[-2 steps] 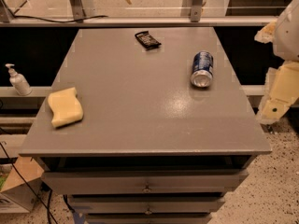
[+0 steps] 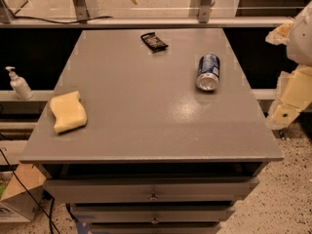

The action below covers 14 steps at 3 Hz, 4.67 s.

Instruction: Move pepsi can near sponge

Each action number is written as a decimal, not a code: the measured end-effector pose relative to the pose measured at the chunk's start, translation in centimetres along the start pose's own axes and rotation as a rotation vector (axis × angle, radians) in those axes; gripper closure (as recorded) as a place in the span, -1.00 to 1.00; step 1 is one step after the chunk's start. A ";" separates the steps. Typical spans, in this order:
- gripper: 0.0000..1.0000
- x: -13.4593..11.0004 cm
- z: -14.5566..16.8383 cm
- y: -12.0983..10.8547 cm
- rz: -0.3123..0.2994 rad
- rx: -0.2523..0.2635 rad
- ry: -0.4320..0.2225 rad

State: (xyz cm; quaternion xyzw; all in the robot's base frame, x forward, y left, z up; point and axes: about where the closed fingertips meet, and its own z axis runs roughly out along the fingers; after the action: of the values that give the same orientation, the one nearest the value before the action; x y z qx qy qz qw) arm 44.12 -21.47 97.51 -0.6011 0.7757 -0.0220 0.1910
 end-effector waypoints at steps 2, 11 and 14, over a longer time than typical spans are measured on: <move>-1.00 -3.1 0.6 -4.1 0.083 0.077 -0.250; -0.51 -4.3 20.9 -14.9 0.663 0.011 -0.576; 0.87 -13.0 17.6 -14.0 0.375 -0.038 -0.599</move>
Offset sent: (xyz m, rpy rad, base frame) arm 0.0955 0.0234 0.0125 0.4639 -0.1575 -0.0810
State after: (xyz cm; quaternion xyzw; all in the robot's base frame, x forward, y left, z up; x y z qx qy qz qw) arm 65.35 -9.62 88.46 -0.4316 0.7824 0.2050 0.3995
